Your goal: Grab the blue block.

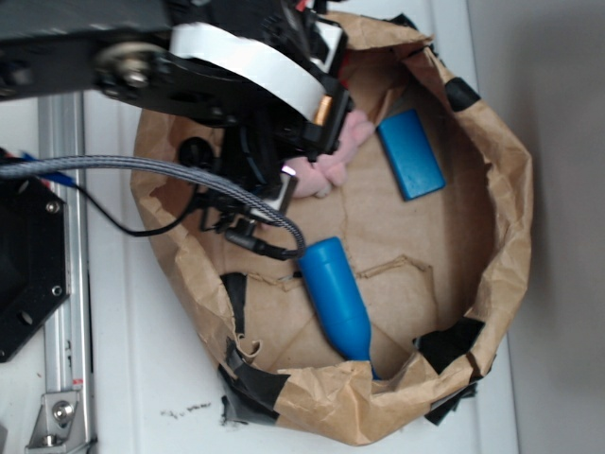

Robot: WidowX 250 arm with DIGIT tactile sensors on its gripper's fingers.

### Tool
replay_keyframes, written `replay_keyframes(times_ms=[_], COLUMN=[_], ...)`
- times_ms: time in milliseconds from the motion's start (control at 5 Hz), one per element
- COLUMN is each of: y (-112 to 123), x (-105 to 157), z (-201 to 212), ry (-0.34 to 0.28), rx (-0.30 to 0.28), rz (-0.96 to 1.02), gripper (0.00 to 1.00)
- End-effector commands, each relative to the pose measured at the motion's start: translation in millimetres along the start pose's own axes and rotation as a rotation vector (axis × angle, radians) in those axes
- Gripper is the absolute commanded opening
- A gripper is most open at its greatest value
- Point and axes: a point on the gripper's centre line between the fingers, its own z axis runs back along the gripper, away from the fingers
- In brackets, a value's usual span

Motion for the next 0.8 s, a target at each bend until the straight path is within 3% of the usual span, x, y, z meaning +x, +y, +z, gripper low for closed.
replay_keyframes(times_ms=[0, 200, 600], y=[-19.1, -9.4, 21.7], x=[17.2, 22.3, 35.0], z=[-49.4, -67.5, -77.5], ry=[0.078, 0.088, 0.052], rx=[0.004, -0.041, -0.054], rz=[-0.185, -0.195, -0.155], gripper=[1.0, 1.0, 1.0])
